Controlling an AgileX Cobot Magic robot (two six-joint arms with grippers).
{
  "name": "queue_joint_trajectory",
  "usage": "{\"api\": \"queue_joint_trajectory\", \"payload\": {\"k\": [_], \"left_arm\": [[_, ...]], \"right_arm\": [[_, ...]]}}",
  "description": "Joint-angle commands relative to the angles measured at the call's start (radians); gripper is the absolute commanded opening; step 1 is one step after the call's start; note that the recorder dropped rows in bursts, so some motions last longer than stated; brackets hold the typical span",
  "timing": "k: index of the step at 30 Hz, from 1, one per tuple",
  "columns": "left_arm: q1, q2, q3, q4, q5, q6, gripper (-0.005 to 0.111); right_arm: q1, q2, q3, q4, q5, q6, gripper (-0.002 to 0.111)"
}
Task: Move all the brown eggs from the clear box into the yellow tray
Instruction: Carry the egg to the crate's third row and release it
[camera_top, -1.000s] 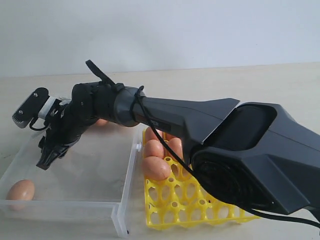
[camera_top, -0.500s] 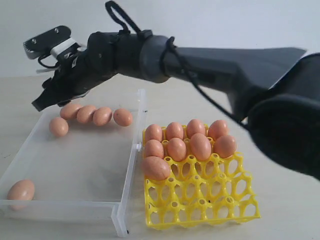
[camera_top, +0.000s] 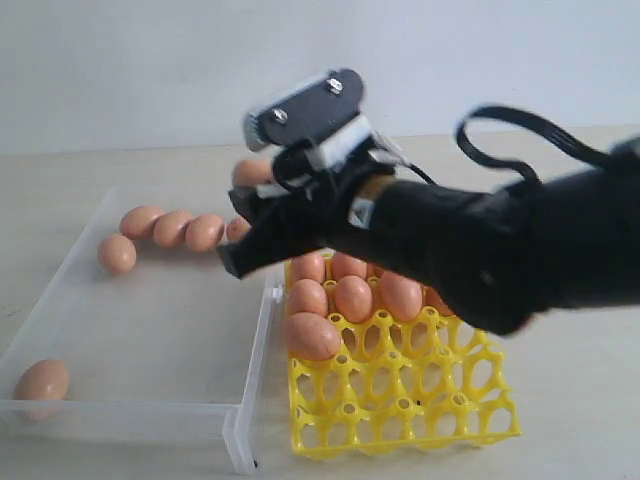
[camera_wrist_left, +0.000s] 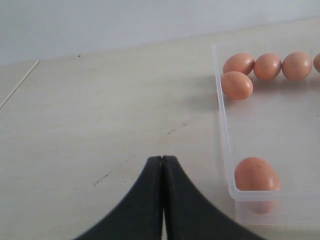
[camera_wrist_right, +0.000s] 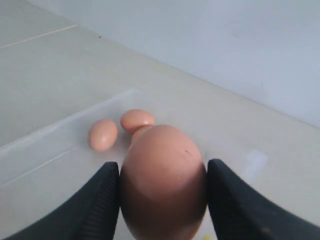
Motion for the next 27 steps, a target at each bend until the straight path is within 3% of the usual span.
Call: {"api": "queue_joint_trajectory", "payload": {"k": [1,9,27], "left_arm": [[-0.008,-0.006,-0.004,-0.002,-0.009,-0.006,0.0],[-0.008,-0.006,-0.004,-0.002,-0.009,-0.006,0.0],[-0.008,-0.006,-0.004,-0.002,-0.009,-0.006,0.0]], "right_arm": [[-0.005,-0.09,0.24,-0.002,-0.197,0.076,0.0],[-0.005,-0.105,0.461,-0.004,-0.369,0.237,0.0],[-0.005,0.054,0.465,0.02,-0.423,0.326,0.0]]}}
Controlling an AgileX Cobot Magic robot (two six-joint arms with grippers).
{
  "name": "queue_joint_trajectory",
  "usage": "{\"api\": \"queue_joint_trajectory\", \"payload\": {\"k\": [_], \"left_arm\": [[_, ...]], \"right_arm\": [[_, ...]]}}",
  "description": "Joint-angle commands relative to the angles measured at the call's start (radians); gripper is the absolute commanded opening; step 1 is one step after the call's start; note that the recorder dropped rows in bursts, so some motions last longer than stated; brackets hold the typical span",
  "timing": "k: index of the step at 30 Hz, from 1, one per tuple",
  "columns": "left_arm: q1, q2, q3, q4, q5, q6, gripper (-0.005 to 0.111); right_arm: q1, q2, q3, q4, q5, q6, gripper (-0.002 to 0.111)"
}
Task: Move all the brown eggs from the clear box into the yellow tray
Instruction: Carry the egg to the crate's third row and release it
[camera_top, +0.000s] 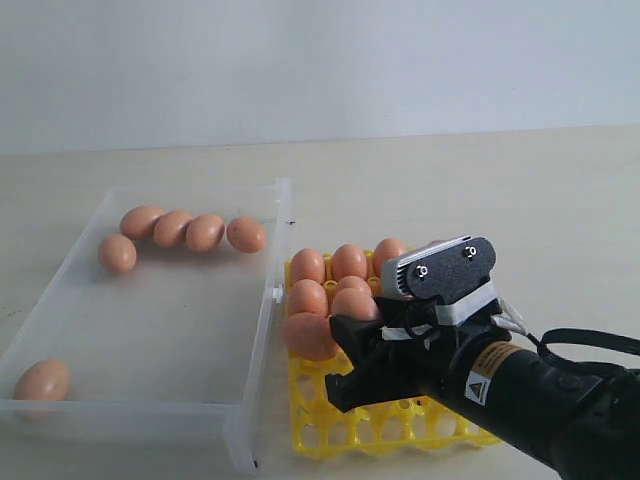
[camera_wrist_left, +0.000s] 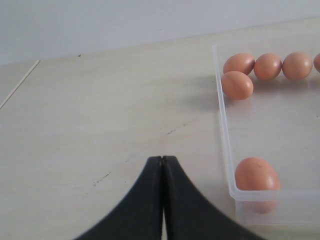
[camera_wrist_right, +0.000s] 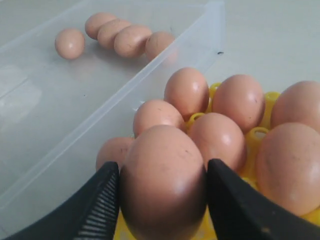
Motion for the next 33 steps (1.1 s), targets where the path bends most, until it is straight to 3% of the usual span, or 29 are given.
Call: {"api": "queue_joint_trajectory", "payload": {"k": [1,4,6,9,12,16,19,21,29,33], "left_arm": [[-0.008,-0.006,-0.004,-0.002,-0.009,-0.006,0.0],[-0.008,-0.006,-0.004,-0.002,-0.009,-0.006,0.0],[-0.008,-0.006,-0.004,-0.002,-0.009,-0.006,0.0],[-0.008,-0.006,-0.004,-0.002,-0.009,-0.006,0.0],[-0.008,-0.006,-0.004,-0.002,-0.009,-0.006,0.0],[-0.008,-0.006,-0.004,-0.002,-0.009,-0.006,0.0],[-0.008,-0.006,-0.004,-0.002,-0.009,-0.006,0.0],[-0.008,-0.006,-0.004,-0.002,-0.009,-0.006,0.0],[-0.008,-0.006,-0.004,-0.002,-0.009,-0.006,0.0],[-0.008,-0.006,-0.004,-0.002,-0.009,-0.006,0.0]], "right_arm": [[-0.005,0.02,-0.001,0.027,-0.032,0.018,0.0],[-0.005,0.021,-0.001,0.033,-0.032,0.018,0.002],[-0.005,0.021,-0.001,0.052,-0.028,0.018,0.01],[-0.005,0.021,-0.001,0.065,-0.009,0.018,0.026],[-0.005,0.021,-0.003,0.071,0.005,0.018,0.051],[-0.005,0.021,-0.003,0.081,0.011,0.016,0.067],[-0.005,0.004,-0.003,0.081,0.015,0.016,0.065],[-0.005,-0.042,-0.003,0.081,0.035,-0.003,0.057],[-0.005,-0.263,-0.213,0.104,0.507,-0.351,0.0],[-0.005,-0.224,-0.413,0.059,0.766,-0.377,0.0]]}}
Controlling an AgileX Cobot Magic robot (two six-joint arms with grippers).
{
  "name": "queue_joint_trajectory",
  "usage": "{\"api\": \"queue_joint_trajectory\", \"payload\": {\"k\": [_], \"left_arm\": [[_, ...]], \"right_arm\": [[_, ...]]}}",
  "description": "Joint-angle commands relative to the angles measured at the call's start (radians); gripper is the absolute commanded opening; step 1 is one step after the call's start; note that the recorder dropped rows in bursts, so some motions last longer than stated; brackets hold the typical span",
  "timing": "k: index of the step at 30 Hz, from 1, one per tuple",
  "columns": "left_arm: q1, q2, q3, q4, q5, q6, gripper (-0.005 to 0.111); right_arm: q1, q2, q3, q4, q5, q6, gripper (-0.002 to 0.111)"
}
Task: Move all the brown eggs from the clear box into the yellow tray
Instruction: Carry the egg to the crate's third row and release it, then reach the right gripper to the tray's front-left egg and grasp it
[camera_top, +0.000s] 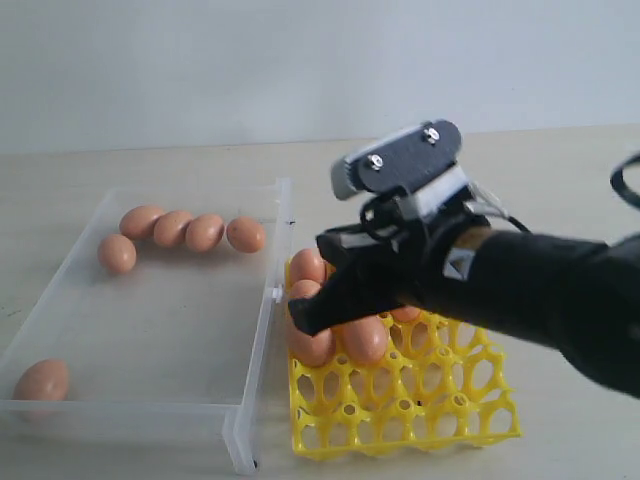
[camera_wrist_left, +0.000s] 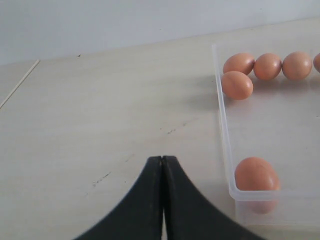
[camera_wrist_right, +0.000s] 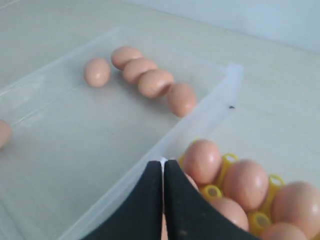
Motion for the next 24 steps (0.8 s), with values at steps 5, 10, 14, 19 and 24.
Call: {"api": "queue_joint_trajectory", "payload": {"k": [5,10,14,19,24], "left_arm": [[-0.008,-0.006,-0.004,-0.002,-0.009,-0.006,0.0],[-0.008,-0.006,-0.004,-0.002,-0.009,-0.006,0.0],[-0.008,-0.006,-0.004,-0.002,-0.009,-0.006,0.0],[-0.008,-0.006,-0.004,-0.002,-0.009,-0.006,0.0],[-0.008,-0.006,-0.004,-0.002,-0.009,-0.006,0.0]], "right_arm": [[-0.001,0.214,-0.539,-0.115,0.733,-0.051,0.0],[0.04,0.399,-0.798,-0.099,0.91,-0.033,0.004],[0.094,0.531,-0.953,0.062,1.008,-0.112,0.026],[0.137,0.683,-1.093,0.239,1.038,-0.159,0.058],[0.137,0.817,-1.233,0.345,1.057,-0.114,0.06]]}}
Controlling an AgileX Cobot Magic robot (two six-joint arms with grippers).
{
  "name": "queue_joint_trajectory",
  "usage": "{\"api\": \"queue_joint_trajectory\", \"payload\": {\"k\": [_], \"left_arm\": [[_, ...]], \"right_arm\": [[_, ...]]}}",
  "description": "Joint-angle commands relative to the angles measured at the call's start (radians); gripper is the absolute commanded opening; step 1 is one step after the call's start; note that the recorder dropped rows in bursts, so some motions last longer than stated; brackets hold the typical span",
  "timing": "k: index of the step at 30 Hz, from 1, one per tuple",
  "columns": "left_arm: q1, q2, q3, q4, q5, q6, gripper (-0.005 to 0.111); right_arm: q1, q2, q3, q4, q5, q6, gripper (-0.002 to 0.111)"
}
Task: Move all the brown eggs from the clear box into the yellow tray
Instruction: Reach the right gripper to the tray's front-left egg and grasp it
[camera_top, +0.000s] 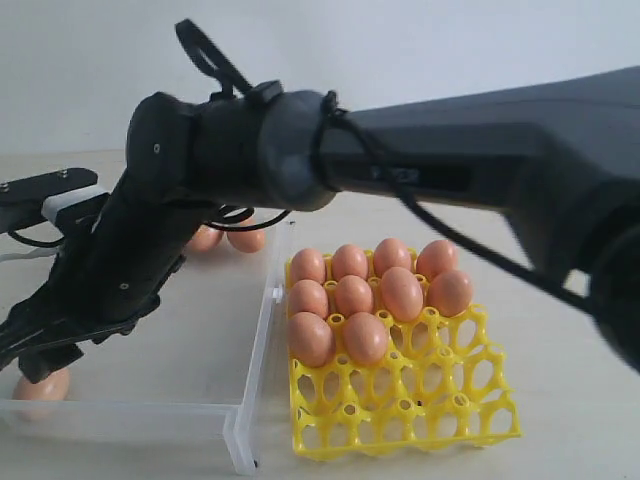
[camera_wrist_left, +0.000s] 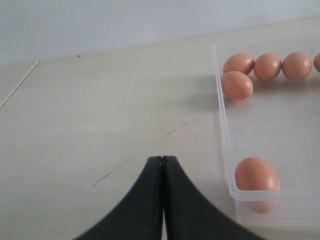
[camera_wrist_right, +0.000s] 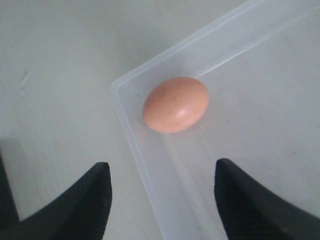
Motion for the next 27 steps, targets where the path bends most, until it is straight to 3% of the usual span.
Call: {"api": "queue_joint_trajectory", "payload": {"k": [1,8,19,27], "left_arm": [[-0.008,-0.006,-0.004,-0.002,-0.009,-0.006,0.0],[-0.008,-0.006,-0.004,-0.002,-0.009,-0.006,0.0],[-0.008,-0.006,-0.004,-0.002,-0.009,-0.006,0.0],[-0.008,-0.006,-0.004,-0.002,-0.009,-0.006,0.0]], "right_arm": [[-0.002,0.096,-0.112,0.087,0.018,0.048,0.06],[-0.002,0.238,-0.296,0.073,0.098,0.127,0.06],[-0.002,0.281,-0.31,0.01,0.064,0.148,0.06],[-0.002,0.369,-0.442,0.017,0.136,0.154,0.058]]}}
